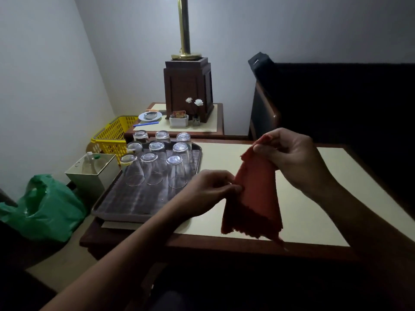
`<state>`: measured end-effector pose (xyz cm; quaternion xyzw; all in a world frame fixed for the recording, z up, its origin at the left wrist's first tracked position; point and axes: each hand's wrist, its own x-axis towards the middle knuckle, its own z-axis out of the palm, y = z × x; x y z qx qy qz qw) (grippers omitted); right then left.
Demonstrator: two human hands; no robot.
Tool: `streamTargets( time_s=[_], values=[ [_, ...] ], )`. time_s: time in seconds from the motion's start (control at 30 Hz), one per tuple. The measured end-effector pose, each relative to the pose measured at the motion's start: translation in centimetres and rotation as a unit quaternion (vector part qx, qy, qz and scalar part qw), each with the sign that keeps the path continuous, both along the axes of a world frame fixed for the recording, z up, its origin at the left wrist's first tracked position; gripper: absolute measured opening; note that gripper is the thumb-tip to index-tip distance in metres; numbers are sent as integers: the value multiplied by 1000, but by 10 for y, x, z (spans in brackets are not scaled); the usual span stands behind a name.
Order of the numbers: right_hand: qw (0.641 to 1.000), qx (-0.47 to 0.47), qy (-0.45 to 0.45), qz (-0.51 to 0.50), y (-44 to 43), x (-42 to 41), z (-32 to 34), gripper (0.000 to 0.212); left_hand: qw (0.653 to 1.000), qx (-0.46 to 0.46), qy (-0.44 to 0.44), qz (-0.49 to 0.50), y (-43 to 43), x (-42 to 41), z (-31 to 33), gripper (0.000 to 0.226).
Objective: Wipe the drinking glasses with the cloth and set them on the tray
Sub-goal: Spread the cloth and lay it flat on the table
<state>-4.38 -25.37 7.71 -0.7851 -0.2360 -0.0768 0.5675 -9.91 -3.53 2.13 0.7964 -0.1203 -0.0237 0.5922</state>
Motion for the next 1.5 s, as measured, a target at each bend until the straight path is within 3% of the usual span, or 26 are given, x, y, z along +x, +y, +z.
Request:
streamTargets(
  time_s=[0.13,0.27,0.43,0.53,0.73,0.9,0.93,1.03,1.07,1.13,1.2,1.33,1.5],
  values=[
    [999,-23,30,-23,-27,9,9,4,999,-19,-6,38,-1,-1,20,12],
    [995,-15,98,-2,-43,9,-1,11,998,-35,12,57,-8,-7,35,12],
    [994,14,108,13,-50,5,-1,10,988,87,-41,117,-9,2,34,6],
    [996,-27,79,27,-45,1,4,12,978,140,-54,147,-3,7,24,5],
    [990,-97,105,13,-43,6,18,20,980,127,-65,139,-3,5,29,10],
    [944,-293,93,114,-18,-18,-2,80,960,240,-124,75,-11,7,47,15],
    [945,-295,80,113,-11,-22,-13,76,963,234,-121,62,-12,7,51,16],
    [951,-283,57,112,-7,-21,-39,24,968,228,-96,30,-5,4,61,19],
    [951,-280,63,112,-10,-18,-43,16,968,236,-84,23,1,4,63,15],
    [953,-267,91,108,-18,-11,-42,11,971,236,-32,-11,16,2,63,12],
    [959,-239,119,99,-29,-5,-38,11,960,276,4,-35,31,3,58,31],
    [967,-205,140,61,-49,14,-36,11,934,357,-23,-4,52,13,45,29],
    [980,-187,30,-64,-57,39,-45,16,920,349,-114,140,57,40,25,24]
  ],
)
